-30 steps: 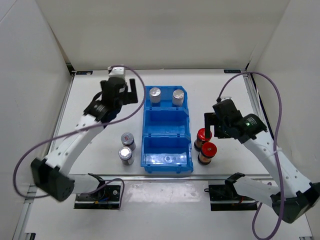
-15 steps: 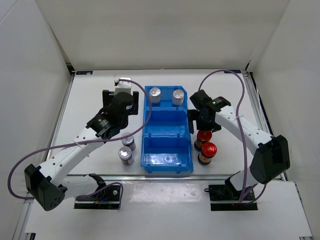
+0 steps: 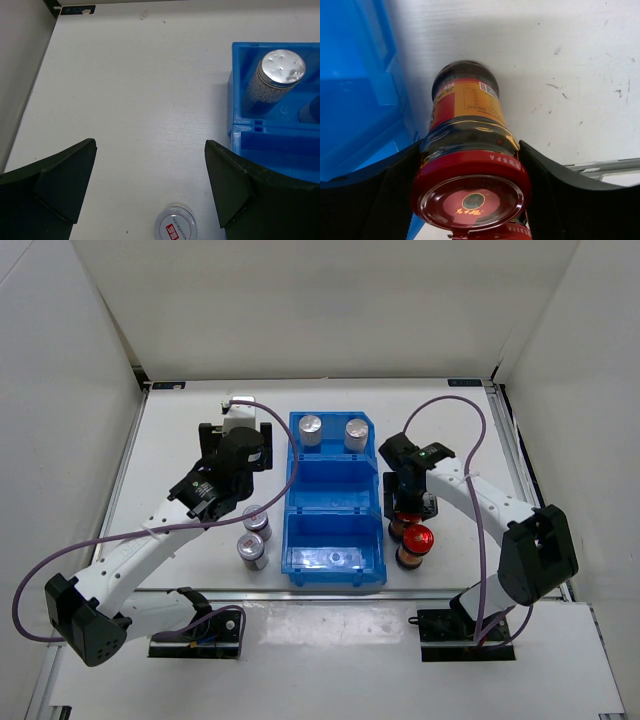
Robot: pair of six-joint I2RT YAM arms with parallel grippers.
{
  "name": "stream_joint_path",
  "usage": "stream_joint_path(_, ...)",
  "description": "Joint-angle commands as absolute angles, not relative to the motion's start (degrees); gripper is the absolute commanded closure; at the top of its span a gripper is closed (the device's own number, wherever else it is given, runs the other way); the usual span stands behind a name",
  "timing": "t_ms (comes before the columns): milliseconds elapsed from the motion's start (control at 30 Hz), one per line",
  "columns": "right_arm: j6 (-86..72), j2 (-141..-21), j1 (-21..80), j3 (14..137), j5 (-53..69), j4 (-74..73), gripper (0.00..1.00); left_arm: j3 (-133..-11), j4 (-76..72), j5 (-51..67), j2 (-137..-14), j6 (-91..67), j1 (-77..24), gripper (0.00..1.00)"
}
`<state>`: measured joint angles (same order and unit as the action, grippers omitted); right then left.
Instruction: Organize the condiment bottles
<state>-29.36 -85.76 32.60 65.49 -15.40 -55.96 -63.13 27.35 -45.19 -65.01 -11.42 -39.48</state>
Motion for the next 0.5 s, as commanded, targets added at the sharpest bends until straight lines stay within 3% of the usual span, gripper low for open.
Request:
stream_joint_path(0,-32.3,-83.3,32.4,65.1,-16.8,-57.1,0.29,-62.8,26.8,-45.7,-63.3,-13.2,-39.6,0.0)
stream_joint_path(133,-32.8,-83.3,32.4,66.3,-18.7,-58.4,0.52,-62.8,26.8,-45.2,-63.3,-13.7,-39.6,0.0)
stream_joint_path(200,-32.8,-83.3,32.4,67.8,-20.2,-59.8,0.58,-64.1,26.8,-44.6,-63.3,-12.4,-39.6,0.0)
stream_joint_path(367,-33.3,-81.0,33.1,73.6,-27.8,-62.5,0.86,-71.0,37.3,-38.1,-63.8,-14.8,-35.3,0.0)
stream_joint_path(467,-32.0,-78.0,36.6,77.6,-32.7,-62.5,0.94,-70.2,39.2,-33.9,-61.0,-15.7,-30.2,0.0)
